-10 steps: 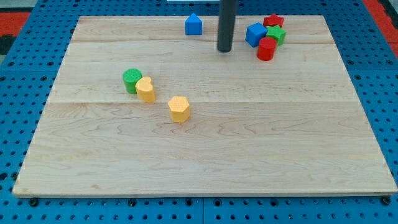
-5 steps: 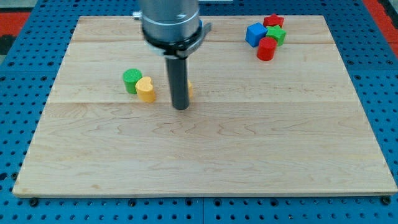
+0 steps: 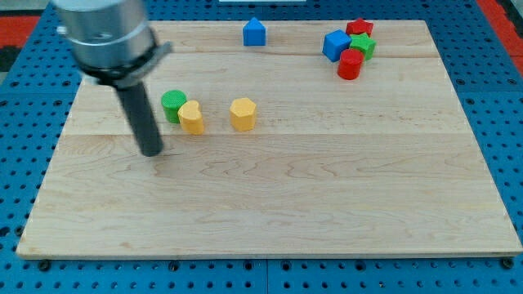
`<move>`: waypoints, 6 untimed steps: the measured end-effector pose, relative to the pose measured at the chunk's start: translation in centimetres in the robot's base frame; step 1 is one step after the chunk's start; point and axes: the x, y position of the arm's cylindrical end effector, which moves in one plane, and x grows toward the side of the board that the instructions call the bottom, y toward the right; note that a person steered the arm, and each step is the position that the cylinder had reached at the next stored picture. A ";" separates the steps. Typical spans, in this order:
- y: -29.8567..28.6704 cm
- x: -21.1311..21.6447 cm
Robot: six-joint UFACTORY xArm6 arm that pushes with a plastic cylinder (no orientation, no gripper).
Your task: Place the yellow blocks at the bottom of the red circle
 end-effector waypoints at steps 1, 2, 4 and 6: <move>0.8 -2.7; 6.2 -4.6; 18.1 -5.5; 18.7 -3.2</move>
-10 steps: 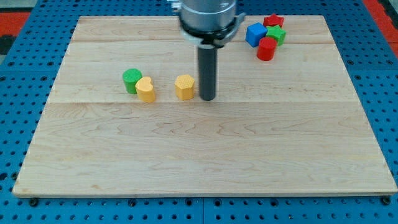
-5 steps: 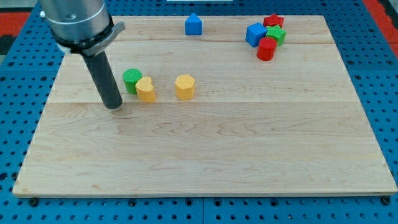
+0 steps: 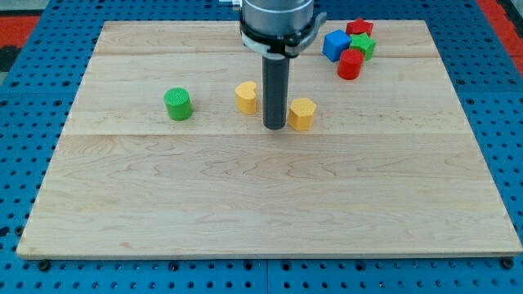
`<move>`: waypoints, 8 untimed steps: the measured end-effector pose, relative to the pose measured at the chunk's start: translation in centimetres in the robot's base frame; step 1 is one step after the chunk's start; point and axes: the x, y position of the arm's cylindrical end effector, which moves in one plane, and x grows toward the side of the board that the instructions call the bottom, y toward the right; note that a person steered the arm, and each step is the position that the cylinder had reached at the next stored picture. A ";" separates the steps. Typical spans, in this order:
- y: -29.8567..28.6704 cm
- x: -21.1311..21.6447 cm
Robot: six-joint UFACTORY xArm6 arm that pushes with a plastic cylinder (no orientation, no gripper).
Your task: Place the yellow blocks at the bottom of the red circle
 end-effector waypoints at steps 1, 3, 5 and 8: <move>2.2 -1.2; 7.2 -11.6; 11.5 -8.3; 16.8 -4.8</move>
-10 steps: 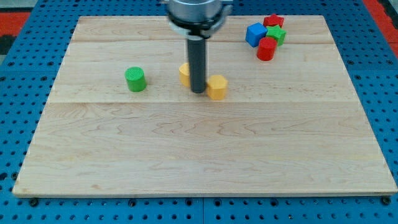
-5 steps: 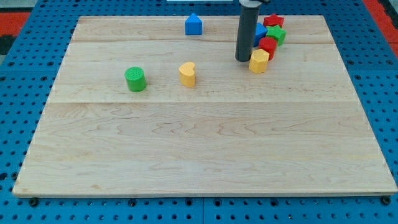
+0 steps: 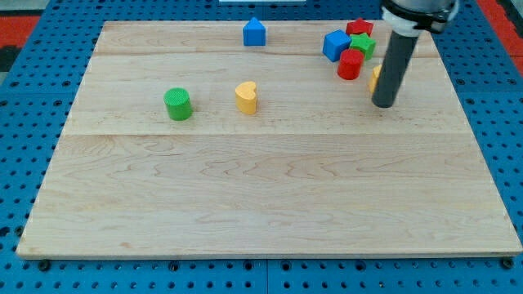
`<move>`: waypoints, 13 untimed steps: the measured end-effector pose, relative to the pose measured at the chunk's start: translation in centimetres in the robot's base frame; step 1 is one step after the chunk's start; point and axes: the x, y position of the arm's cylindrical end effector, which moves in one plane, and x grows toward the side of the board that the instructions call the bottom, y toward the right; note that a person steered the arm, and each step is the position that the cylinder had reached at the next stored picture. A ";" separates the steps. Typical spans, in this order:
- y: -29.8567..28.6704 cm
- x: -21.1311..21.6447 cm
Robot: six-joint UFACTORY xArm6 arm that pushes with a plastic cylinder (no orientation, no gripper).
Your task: Place the yellow blocks at the bottom of the red circle
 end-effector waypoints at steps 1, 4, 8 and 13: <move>2.0 -2.2; -0.8 -1.3; -21.6 0.7; -22.9 -2.8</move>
